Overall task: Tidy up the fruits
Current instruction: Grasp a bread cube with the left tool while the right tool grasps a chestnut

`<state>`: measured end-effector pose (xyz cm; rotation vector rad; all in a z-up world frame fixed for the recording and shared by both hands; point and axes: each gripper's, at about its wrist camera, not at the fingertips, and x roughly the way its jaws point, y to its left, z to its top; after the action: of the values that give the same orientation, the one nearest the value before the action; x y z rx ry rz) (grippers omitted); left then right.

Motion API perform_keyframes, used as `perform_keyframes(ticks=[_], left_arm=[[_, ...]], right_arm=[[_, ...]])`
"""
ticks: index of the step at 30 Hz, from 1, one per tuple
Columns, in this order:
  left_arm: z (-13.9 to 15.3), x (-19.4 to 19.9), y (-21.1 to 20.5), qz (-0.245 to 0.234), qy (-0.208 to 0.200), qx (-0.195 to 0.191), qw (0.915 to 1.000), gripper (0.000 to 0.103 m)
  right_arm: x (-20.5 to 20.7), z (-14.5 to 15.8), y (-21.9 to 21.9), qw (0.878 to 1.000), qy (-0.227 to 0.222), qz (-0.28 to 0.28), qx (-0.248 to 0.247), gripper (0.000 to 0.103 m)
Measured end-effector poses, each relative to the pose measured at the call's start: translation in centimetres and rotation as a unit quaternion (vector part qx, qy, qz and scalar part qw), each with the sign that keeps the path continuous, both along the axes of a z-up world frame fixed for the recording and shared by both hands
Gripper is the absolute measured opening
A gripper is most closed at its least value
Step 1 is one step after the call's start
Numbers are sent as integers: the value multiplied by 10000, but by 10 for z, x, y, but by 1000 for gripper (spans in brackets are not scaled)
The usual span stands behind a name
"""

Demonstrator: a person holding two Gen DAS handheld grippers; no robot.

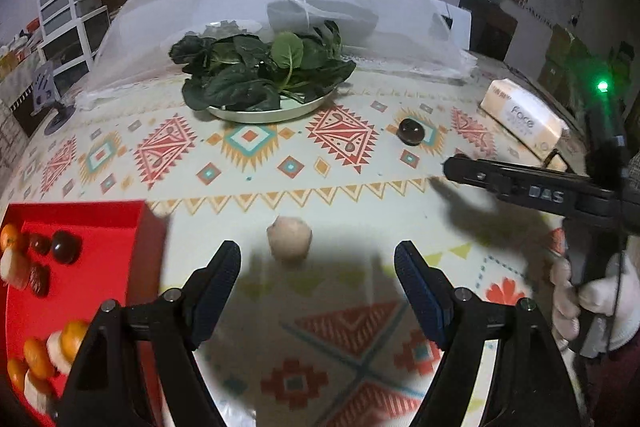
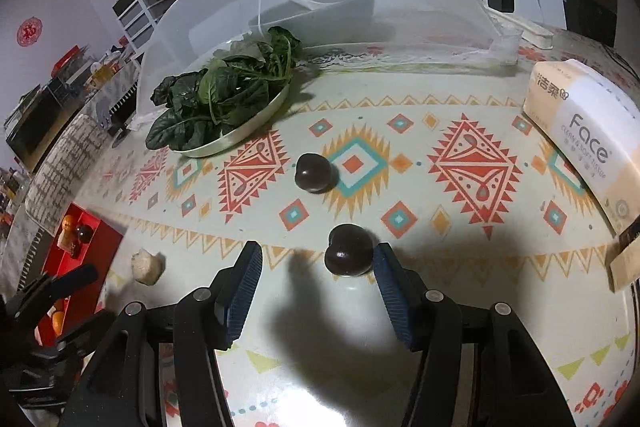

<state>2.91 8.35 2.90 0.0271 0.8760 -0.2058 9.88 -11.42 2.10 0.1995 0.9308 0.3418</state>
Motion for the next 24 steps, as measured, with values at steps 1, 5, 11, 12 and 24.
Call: perform_keyframes(ticks=[1,5,11,12,24], left_arm=[[-3,5,-2,-9,19,17,10000,79],[-12,16,-2,5,72,53,10000,70],[-21,21,-2,58,175,123,9998,27],[-20,20,-2,61,159,87,9998,27],[22,-26,21,275,-227,-510,9981,27]], right_arm=[[1,-1,-2,10000,14,-6,30,62],[5,-4,-2,10000,59,-34,-51,61],[4,-3,0,9993,-36,-95,-367,28],[4,-2,0,9993,-41,-102,-345,28],[-12,14,2,9993,-346,100,117,27]])
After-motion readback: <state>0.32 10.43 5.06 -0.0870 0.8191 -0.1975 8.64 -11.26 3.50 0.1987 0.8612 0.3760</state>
